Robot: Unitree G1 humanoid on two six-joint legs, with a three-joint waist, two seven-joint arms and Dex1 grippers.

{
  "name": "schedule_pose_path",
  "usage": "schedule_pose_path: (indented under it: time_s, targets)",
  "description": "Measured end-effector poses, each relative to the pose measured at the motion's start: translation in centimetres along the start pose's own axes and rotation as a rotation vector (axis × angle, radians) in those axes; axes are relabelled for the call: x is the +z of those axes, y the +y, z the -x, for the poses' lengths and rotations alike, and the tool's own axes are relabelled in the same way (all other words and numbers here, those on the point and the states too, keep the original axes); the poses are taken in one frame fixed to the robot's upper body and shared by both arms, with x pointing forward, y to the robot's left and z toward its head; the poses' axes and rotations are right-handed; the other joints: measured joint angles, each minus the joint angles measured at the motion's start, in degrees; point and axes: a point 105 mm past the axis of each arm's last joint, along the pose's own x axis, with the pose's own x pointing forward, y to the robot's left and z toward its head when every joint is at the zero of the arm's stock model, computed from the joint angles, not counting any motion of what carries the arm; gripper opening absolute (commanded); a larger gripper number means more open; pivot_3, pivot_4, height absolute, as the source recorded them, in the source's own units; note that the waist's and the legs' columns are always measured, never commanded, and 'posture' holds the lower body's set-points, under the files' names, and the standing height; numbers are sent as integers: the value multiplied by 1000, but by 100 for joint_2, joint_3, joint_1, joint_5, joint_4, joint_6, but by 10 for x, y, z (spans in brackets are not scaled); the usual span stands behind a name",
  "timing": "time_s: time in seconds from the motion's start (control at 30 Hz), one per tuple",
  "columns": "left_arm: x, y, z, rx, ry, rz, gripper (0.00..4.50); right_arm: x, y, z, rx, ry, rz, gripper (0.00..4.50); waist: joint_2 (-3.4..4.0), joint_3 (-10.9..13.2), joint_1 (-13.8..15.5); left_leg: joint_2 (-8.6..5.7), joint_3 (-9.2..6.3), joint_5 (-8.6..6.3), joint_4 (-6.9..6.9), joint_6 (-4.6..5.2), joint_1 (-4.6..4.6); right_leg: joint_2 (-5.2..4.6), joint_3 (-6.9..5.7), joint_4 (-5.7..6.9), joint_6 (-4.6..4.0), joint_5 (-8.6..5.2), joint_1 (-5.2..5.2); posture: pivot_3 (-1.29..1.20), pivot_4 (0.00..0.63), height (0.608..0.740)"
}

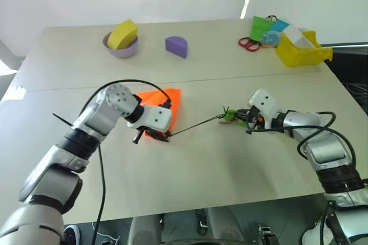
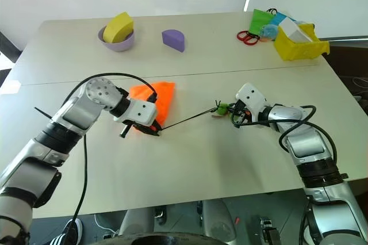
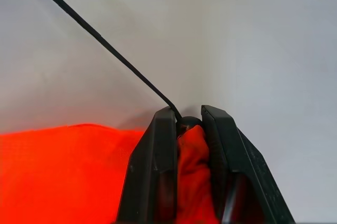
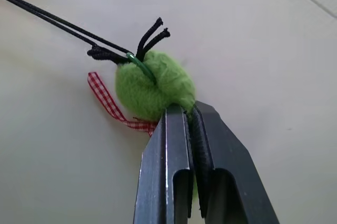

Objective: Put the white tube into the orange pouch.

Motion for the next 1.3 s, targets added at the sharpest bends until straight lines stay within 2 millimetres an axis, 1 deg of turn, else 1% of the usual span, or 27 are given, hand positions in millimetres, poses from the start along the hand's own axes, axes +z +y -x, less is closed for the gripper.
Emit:
schedule_pose_path:
  time_s: [0.1, 0.3, 0.43, 0.53, 0.6, 0.63, 0.73, 0.77, 0.87, 0.9, 0.93, 0.97, 1.03, 1.07, 1.1, 1.13, 1.23, 1.3]
  targets:
    - [1, -6, 7, 3, -8, 0, 386, 1, -3, -2, -6, 0, 20, 0, 0, 0, -2, 0, 0, 0, 0, 0, 0, 0, 0, 0, 0, 0, 0, 0, 150, 734]
    - [-2, -18, 16, 13, -31, 27, 386, 4, -2, -9, 2, -3, 72, 0, 1, 0, -13, 1, 2, 0, -2, 0, 0, 1, 0, 0, 0, 0, -2, 0, 150, 734]
    - [-4, -24, 15, 20, -50, 65, 386, 5, -2, -12, -6, 2, 101, 0, 1, 0, -16, 1, 3, 0, -2, 0, 1, 0, 1, 0, -1, -1, -2, 0, 150, 734]
    - [-4, -23, 14, 43, -64, 80, 386, 5, -4, -13, -12, 4, 111, 0, 0, 0, -11, 1, 3, 0, -1, 0, 1, 0, 1, 0, -1, 0, -2, 0, 150, 734]
    - [-2, -20, 12, 62, -84, 99, 1273, 3, -6, -13, -23, 10, 108, 0, 1, 0, -6, 1, 4, 0, 2, 0, 2, 0, 1, 1, 0, 0, -1, 0, 150, 734]
    - [-2, -20, 10, 59, -98, 119, 1631, 2, -10, -13, -45, 18, 108, 0, 1, 0, -5, 1, 4, 0, 3, 0, 2, 0, 1, 1, 0, 0, -1, 0, 150, 734]
    - [2, -23, 3, 47, -162, 182, 3223, 0, -17, -10, -79, 23, 94, 0, 0, 0, 17, -1, 4, 0, 4, 0, 0, -3, 1, 1, -1, 0, 1, 0, 150, 734]
    - [3, -24, 1, 45, -170, 186, 3725, 1, -18, -9, -83, 21, 92, 318, 0, 0, 17, -1, 4, 0, 4, 1, 0, -3, 1, 1, 0, 0, 1, 0, 150, 734]
    - [8, -26, -2, 38, -207, 200, 3747, 2, -20, -4, -73, 5, 13, 1453, 0, 0, 20, -1, 3, 1, 3, 1, 0, -3, 2, 1, 1, 1, 1, 0, 150, 734]
    - [11, -24, -2, 42, -233, 209, 3747, 4, -18, -1, -58, -4, -17, 2097, 1, 0, 21, -1, 2, 1, 2, 1, 0, -2, 1, 1, 1, 1, 1, 0, 150, 734]
    - [15, -22, -2, 53, -263, 213, 3747, 4, -15, 1, -42, -9, -35, 2522, 1, 0, 21, -1, 1, 1, 2, 1, 0, -2, 1, 2, 2, 1, 1, 0, 150, 734]
    - [20, -18, -2, 70, -302, 226, 3747, 4, -11, 1, -24, -8, -47, 3115, 1, 0, 16, 0, 1, 1, 2, 1, 0, -1, 1, 2, 4, 2, 1, 0, 150, 734]
    - [34, -4, 2, 130, -406, 240, 3747, 4, -4, 1, 11, -7, -71, 4203, 1, 0, 14, 0, 1, 1, 4, 1, 0, -1, 1, 2, 14, 8, 1, 0, 150, 734]
    - [41, 4, 7, 165, -447, 240, 3747, 5, -2, 3, 28, -7, -71, 4456, 1, 0, 15, 0, 1, 2, 5, 3, -1, -1, 1, 3, 15, 9, 1, 0, 150, 734]
    - [47, 11, 15, 198, -479, 245, 3747, 6, 1, 7, 50, -7, -66, 4456, 1, 0, 11, -1, 1, 2, 5, 3, 0, -1, 1, 4, 16, 9, 1, 0, 150, 734]
    - [48, 14, 20, 217, -490, 249, 3747, 6, 2, 10, 61, -5, -59, 4456, 1, 0, 10, -1, 1, 2, 4, 3, 1, 0, 1, 3, 16, 9, 1, 0, 150, 734]
    - [46, 23, 36, 289, -546, 306, 3747, 14, 5, 18, 91, -37, -51, 4456, 1, 0, -27, 1, 0, 2, -2, 3, 4, 2, 1, 3, 18, 10, 0, 0, 150, 734]
    - [42, 28, 48, 346, -595, 366, 3747, 27, 2, 24, 78, -112, -50, 4456, 1, 0, -34, 2, -1, 2, -5, 3, 5, 6, 1, 4, 21, 11, -1, 0, 150, 734]
